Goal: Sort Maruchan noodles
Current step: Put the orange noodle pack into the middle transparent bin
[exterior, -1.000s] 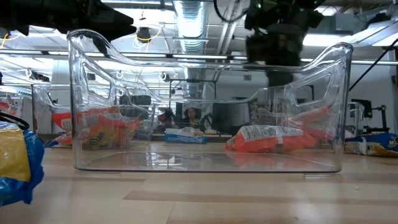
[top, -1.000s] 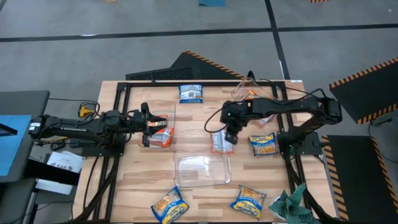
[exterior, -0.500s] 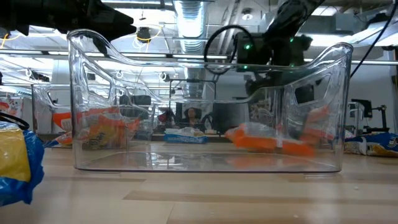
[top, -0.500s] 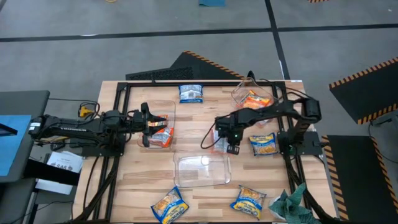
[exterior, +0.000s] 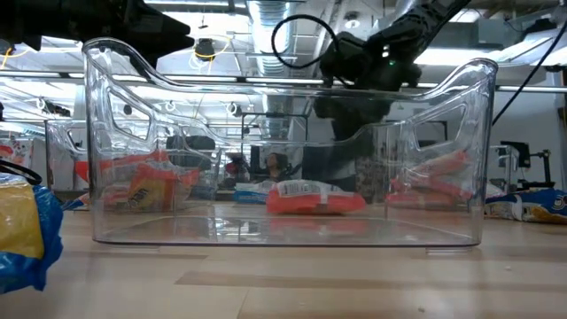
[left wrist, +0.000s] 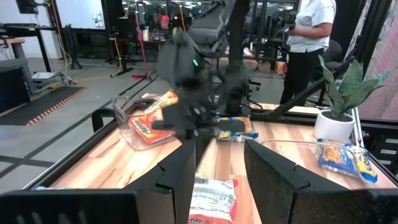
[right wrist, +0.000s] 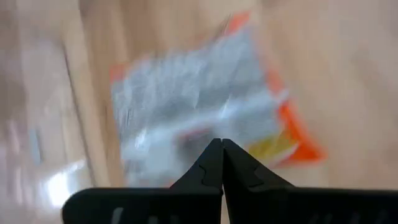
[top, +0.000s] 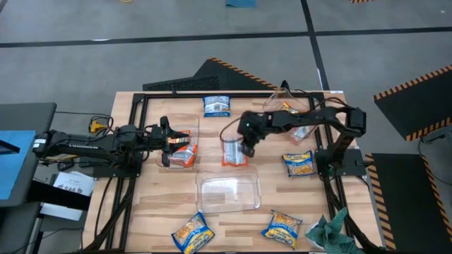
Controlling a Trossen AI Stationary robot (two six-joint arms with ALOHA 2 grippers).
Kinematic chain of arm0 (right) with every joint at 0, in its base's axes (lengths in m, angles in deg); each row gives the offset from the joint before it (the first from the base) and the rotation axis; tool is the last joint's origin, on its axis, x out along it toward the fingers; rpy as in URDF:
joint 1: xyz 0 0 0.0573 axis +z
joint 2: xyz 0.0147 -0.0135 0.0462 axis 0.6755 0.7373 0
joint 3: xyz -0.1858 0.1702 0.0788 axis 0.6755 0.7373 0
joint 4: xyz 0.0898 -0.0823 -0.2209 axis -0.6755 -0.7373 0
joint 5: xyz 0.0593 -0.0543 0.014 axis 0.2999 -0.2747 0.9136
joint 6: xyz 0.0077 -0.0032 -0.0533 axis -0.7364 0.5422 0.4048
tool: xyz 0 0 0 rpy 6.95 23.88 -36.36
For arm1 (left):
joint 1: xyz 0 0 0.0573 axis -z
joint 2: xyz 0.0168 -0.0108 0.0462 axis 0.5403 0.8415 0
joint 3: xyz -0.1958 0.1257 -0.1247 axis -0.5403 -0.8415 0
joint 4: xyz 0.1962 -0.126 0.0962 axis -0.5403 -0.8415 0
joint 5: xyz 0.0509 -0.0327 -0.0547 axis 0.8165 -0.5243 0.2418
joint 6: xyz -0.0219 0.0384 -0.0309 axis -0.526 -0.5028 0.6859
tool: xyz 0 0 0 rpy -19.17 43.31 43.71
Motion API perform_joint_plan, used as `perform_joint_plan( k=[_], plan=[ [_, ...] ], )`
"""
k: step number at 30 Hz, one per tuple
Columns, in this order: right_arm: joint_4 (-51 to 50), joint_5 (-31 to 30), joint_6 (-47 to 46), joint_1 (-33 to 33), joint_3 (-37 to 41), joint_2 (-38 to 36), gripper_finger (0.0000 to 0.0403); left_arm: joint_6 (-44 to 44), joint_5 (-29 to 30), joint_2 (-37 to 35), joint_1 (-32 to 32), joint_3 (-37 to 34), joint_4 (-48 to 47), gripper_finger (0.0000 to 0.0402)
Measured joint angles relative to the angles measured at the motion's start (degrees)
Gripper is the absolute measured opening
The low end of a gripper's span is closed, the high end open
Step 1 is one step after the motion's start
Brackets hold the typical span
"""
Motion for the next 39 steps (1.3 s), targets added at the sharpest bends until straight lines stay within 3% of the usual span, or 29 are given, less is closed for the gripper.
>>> perform_joint_plan(
  k=[6,11,15,19,21,25,32,39],
  plan=[
    [1.0,-0.1,-1.0,-2.5,-2.4,-4.3,0.0024,-0.1,0.0,0.0,0.0,0.0,-0.2,0.0126],
    [3.6,1.2,-3.9,0.4,-4.5,-4.4,0.0044,0.0,0.0,0.0,0.0,0.0,0.0,0.0126],
    [3.5,0.5,-2.0,5.2,-5.4,-3.7,0.0099,0.0,0.0,0.0,0.0,0.0,0.0,0.0126],
    [-0.4,-5.5,3.6,9.0,-6.3,-3.1,0.0175,0.0,0.0,0.0,0.0,0.0,0.1,0.0126],
    [0.7,-8.4,4.9,9.6,-6.7,-2.9,0.0213,0.0,0.0,0.0,0.0,0.0,0.1,0.0126],
    [0.2,-8.7,5.4,9.9,-6.5,-0.3,0.0266,0.0,0.0,0.0,0.0,0.0,0.2,0.0126],
    [0.4,-9.0,9.1,9.2,-6.6,5.6,0.0281,0.0,0.0,0.0,0.0,0.0,0.3,0.0126],
    [0.7,-13.9,13.1,8.6,-6.9,10.2,0.0282,-0.1,0.3,0.0,0.0,0.0,0.2,0.0126]
  ],
)
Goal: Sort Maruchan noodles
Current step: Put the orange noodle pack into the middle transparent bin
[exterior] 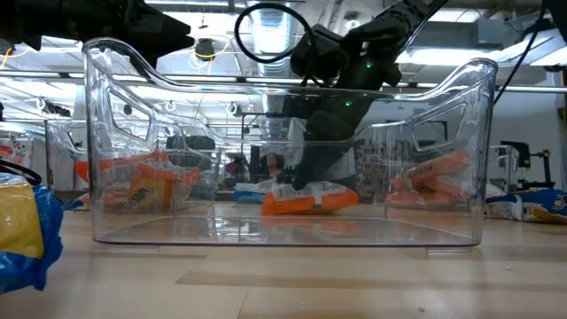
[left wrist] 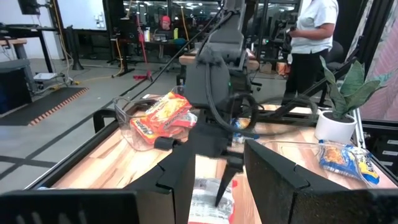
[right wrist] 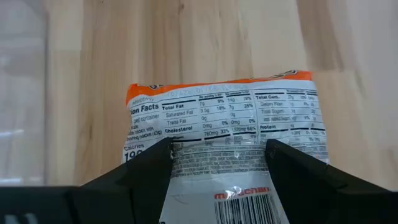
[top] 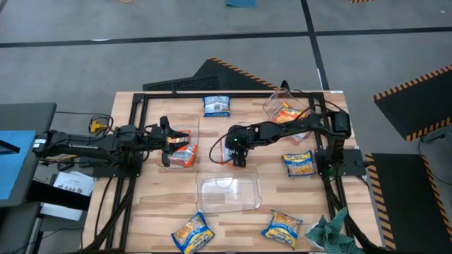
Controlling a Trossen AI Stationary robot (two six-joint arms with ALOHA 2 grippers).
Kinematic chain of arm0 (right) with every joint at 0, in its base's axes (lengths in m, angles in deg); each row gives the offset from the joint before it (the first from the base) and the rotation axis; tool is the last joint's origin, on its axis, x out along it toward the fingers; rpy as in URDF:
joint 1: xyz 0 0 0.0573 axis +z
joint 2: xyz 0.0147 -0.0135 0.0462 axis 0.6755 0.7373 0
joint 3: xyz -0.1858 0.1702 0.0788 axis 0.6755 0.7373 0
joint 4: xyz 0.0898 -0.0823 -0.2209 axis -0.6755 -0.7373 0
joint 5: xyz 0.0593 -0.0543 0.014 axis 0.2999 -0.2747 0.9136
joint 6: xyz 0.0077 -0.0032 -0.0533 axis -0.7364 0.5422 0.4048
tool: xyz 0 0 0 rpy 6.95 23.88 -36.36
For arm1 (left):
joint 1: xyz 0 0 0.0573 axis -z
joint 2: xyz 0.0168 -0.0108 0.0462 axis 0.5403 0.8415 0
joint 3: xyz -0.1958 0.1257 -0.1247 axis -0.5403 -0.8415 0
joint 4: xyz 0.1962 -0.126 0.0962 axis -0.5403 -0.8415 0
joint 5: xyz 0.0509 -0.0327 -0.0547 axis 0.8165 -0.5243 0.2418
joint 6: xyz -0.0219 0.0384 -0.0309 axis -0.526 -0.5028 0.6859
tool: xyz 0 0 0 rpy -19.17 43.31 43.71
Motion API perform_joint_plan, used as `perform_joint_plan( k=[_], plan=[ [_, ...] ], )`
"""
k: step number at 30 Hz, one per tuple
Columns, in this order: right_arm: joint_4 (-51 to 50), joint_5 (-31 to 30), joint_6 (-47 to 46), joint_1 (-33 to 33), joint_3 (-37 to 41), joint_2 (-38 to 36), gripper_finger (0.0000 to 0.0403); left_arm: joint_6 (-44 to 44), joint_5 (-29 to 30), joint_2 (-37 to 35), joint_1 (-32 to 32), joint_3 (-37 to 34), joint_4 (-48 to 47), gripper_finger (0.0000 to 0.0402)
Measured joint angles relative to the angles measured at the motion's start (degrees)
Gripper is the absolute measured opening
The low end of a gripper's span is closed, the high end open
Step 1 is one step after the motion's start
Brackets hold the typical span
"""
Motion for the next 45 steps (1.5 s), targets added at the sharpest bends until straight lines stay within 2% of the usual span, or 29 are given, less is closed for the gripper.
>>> perform_joint_plan(
  k=[4,7,10,14,16,22,27,31,35,40,45],
  plan=[
    [-1.0,-0.3,0.5,0.2,-0.1,1.7,0.0276,0.0,0.0,0.0,0.0,0.0,0.0,0.0126],
    [-2.7,-2.4,0.5,0.3,-0.2,1.7,0.0248,0.0,0.0,0.0,0.0,0.0,0.0,0.0126],
    [-3.6,-4.5,0.6,0.7,-0.1,1.7,0.0182,0.0,0.0,0.0,0.0,0.0,0.0,0.0126],
    [-4.1,-6.4,1.4,0.6,0.0,1.4,0.0051,0.0,0.0,0.0,0.0,0.0,0.0,0.0126],
    [-4.0,-6.4,1.4,0.4,0.0,1.3,0.0019,0.0,0.0,0.0,0.0,0.0,0.0,0.0126],
    [-5.9,-9.9,0.9,0.6,-1.4,0.6,0.0007,-1.4,0.9,-0.2,0.0,0.0,0.2,0.0126],
    [-7.2,-11.5,1.2,0.3,-3.8,-3.1,0.0006,-2.0,1.7,-4.1,0.0,0.0,1.1,0.0126],
    [4.2,-10.5,0.0,0.4,-4.4,-8.3,0.0006,-0.4,0.7,-9.5,0.0,0.0,0.2,0.0126],
    [21.6,-4.1,-0.5,1.2,-3.1,-8.6,0.0006,1.1,-0.8,-14.6,0.0,0.0,-1.5,0.0126],
    [45.7,1.9,-3.0,1.8,-3.5,-3.1,0.0006,1.6,-0.9,-17.8,0.0,0.0,-4.3,0.0126],
    [52.6,2.7,-5.5,1.2,-8.9,6.1,0.0006,1.6,-0.9,-17.7,0.0,0.0,-4.6,0.0126]
  ],
)
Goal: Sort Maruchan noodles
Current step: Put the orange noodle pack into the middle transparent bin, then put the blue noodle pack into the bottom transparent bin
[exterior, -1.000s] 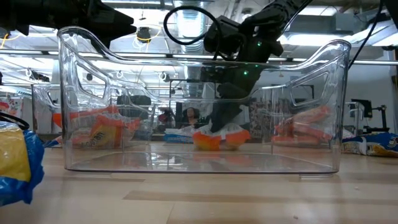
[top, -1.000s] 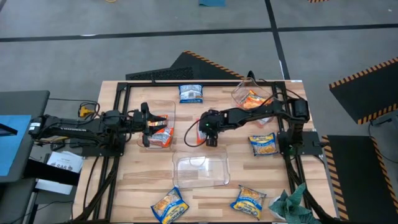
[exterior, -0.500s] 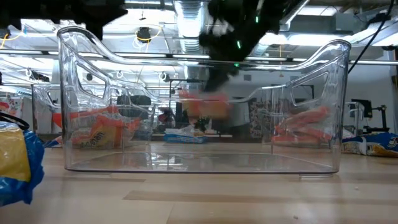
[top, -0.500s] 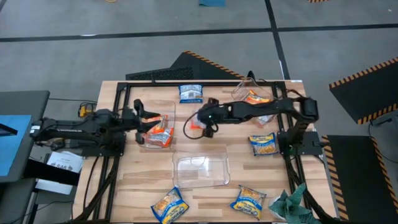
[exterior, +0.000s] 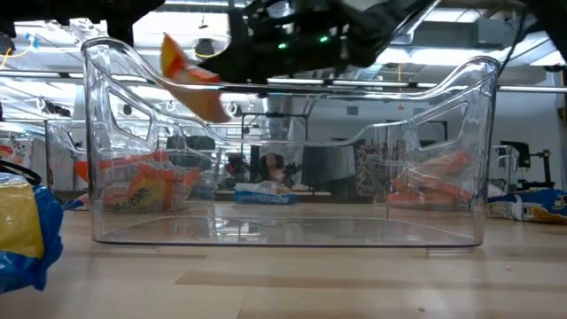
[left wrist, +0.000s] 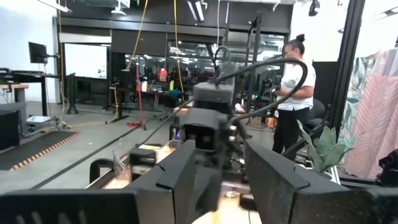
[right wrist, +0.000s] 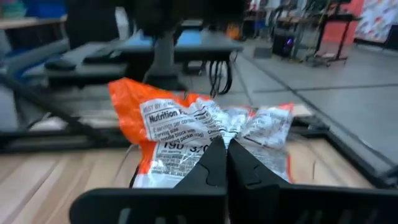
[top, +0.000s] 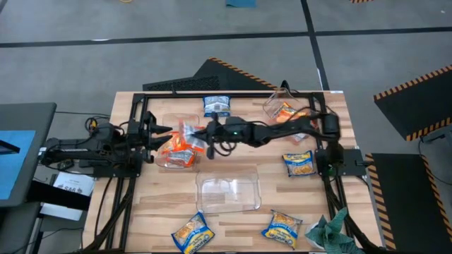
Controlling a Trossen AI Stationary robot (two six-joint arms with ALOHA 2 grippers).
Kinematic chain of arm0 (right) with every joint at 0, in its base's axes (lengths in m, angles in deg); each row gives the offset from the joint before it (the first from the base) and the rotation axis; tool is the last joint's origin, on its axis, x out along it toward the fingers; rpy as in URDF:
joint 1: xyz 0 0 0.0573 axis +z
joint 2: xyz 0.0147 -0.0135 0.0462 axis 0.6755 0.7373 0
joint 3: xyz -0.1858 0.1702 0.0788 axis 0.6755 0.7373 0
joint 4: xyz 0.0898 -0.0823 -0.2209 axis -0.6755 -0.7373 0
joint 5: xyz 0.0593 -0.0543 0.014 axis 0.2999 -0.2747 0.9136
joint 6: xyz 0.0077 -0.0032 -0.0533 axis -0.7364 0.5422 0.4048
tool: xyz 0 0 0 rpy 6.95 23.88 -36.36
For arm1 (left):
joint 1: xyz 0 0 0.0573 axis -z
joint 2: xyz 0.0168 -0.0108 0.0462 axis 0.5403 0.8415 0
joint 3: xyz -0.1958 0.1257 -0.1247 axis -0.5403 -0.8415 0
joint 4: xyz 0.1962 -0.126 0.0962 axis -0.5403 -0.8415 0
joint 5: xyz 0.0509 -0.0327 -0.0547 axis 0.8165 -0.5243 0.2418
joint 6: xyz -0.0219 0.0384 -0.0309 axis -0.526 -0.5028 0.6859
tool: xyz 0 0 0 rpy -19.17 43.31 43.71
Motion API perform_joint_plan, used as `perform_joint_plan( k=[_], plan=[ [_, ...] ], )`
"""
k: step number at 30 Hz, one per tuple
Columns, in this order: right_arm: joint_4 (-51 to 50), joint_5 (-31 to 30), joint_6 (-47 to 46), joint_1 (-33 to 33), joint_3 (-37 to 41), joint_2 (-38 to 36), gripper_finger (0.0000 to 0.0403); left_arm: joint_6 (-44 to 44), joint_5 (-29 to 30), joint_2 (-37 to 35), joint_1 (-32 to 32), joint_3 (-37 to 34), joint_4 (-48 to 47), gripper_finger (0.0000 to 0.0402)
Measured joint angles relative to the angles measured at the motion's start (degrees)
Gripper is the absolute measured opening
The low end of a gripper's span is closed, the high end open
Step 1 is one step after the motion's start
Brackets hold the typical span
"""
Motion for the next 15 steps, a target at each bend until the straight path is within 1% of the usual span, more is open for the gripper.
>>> perform_joint_plan(
  k=[5,7,11,15],
  plan=[
    [-0.1,0.9,-1.2,-0.7,-9.1,8.5,0.0007,-0.2,0.0,0.2,0.0,0.0,0.0,0.0126],
    [-0.4,0.9,-1.3,-0.6,-11.9,11.0,0.002,-0.2,0.0,0.2,0.0,0.0,-0.1,0.0126],
    [-2.6,0.2,-3.6,-0.6,-15.8,12.9,0.0071,-0.2,0.1,0.2,0.0,0.0,-1.4,0.0126],
    [-6.2,-0.9,-3.9,-1.3,-16.7,12.8,0.0137,-0.2,0.1,0.1,0.0,0.0,-1.8,0.0126]
  ],
)
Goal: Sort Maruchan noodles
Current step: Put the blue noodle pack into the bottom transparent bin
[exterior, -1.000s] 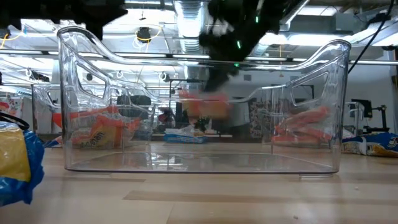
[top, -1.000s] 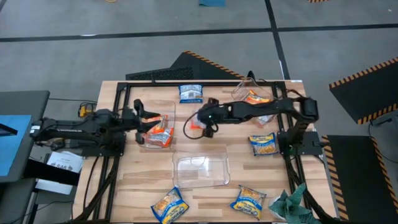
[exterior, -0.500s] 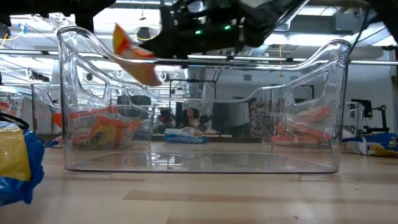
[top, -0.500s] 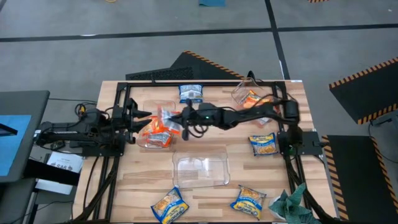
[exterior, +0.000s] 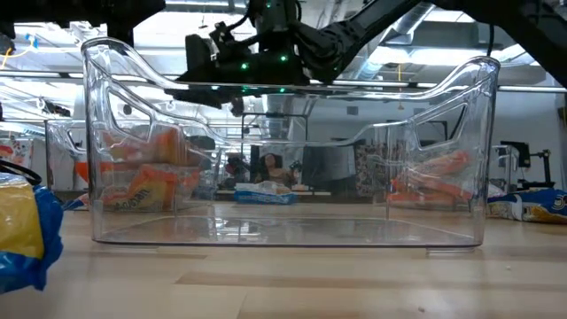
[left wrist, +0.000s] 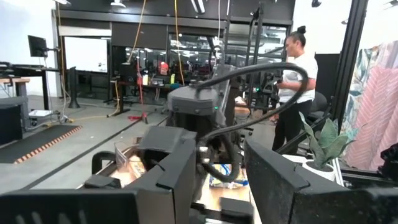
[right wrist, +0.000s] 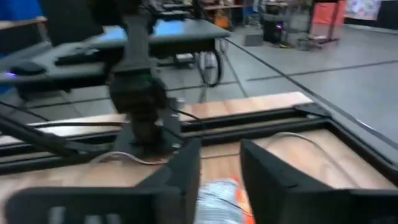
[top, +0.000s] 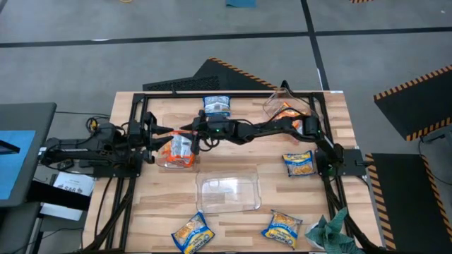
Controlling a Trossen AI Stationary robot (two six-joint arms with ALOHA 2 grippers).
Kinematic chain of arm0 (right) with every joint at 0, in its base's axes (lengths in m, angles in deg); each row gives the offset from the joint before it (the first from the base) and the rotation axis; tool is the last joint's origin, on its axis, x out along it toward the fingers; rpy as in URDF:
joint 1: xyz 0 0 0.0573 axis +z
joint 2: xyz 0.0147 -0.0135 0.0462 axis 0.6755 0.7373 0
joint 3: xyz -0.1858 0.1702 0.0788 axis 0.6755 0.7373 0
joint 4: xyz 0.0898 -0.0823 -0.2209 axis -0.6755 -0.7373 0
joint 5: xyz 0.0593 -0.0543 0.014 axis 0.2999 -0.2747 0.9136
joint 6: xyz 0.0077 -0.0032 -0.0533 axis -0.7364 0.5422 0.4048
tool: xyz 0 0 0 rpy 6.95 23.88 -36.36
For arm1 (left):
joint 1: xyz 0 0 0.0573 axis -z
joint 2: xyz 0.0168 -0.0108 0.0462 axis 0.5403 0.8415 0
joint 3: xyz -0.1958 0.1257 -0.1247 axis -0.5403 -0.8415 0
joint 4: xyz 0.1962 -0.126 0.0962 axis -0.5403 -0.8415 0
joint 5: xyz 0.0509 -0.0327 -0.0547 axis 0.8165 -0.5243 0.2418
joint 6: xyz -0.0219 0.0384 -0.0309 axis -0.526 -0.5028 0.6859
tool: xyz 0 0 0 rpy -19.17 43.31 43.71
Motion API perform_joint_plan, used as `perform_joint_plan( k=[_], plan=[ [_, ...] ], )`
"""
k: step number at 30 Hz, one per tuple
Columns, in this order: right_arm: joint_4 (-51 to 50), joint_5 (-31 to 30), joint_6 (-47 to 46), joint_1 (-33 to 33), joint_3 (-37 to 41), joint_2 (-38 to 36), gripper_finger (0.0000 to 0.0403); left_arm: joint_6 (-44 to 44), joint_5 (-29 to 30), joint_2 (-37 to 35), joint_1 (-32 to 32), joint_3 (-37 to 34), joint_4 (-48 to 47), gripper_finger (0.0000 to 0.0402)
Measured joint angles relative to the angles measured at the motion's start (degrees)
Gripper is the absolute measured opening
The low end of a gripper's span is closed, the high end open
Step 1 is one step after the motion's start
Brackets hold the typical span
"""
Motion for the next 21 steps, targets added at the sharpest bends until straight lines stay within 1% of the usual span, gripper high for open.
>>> perform_joint_plan(
  k=[2,5,7,11,13,16,19,21],
  plan=[
    [-2.6,-0.4,0.4,-0.4,0.0,-0.8,0.0173,0.0,0.0,0.0,0.0,0.0,-0.1,0.0126],
    [-12.0,-0.2,3.4,-0.9,-0.1,-4.8,0.0222,0.1,0.0,0.0,0.0,0.0,-0.3,0.0126],
    [-22.3,-0.2,6.7,-0.9,-0.1,-8.8,0.0246,0.1,0.0,0.0,0.0,0.0,-0.8,0.0126],
    [-41.1,-3.3,10.3,-0.9,0.4,-15.8,0.0262,0.2,0.4,0.1,0.0,0.0,-1.7,0.0126],
    [-47.1,-6.8,11.0,-0.3,2.1,-20.1,0.0263,0.7,0.4,0.2,0.0,0.0,-1.9,0.0126],
    [-51.0,-13.1,10.5,1.0,7.7,-27.9,0.0264,2.3,0.4,0.2,0.0,0.0,-2.1,0.0126],
    [-46.4,-17.5,8.6,2.9,17.5,-36.3,0.0264,2.6,0.4,0.2,0.0,0.0,-2.1,0.0126],
    [-38.9,-19.5,6.9,4.5,25.3,-41.9,0.0264,2.6,0.4,0.2,0.0,0.0,-2.1,0.0126]
  ],
)
